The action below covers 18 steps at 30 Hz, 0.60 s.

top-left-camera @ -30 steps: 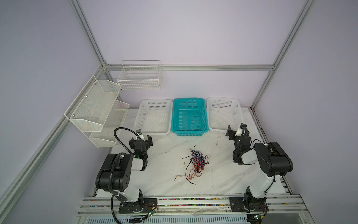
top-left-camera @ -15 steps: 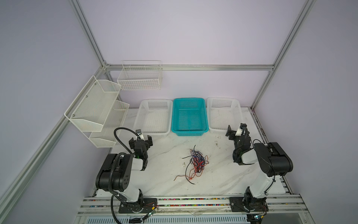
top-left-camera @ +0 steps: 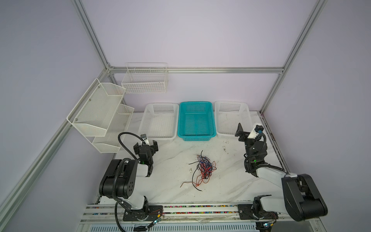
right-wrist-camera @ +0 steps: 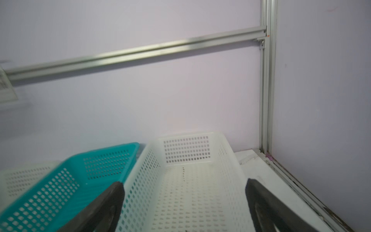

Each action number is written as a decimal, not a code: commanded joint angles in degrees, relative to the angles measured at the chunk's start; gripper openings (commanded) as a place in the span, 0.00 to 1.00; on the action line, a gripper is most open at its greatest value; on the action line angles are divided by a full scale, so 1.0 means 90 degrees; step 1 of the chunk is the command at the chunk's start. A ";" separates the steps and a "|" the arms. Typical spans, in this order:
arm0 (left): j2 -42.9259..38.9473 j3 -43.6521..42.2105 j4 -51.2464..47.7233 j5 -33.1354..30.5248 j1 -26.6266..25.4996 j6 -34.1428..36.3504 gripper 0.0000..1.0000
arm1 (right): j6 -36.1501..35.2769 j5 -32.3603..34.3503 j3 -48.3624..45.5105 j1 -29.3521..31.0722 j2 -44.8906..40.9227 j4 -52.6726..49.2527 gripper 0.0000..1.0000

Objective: Untangle the cables
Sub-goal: 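Move both grippers down onto the tangled wire pile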

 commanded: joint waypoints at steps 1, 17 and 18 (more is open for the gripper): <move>-0.0034 -0.0070 0.0386 -0.0054 -0.0010 0.0099 1.00 | 0.1969 -0.0337 -0.0275 0.0026 -0.1472 -0.0544 0.97; -0.4610 0.0766 -0.4216 0.0403 -0.0535 -0.2440 1.00 | 0.2213 -0.1447 0.1756 0.1718 -0.1190 -0.5366 0.86; -0.4966 0.0803 -0.4627 0.0535 -0.0533 -0.3130 1.00 | 0.2182 -0.1618 0.1823 0.1785 -0.1151 -0.5667 0.83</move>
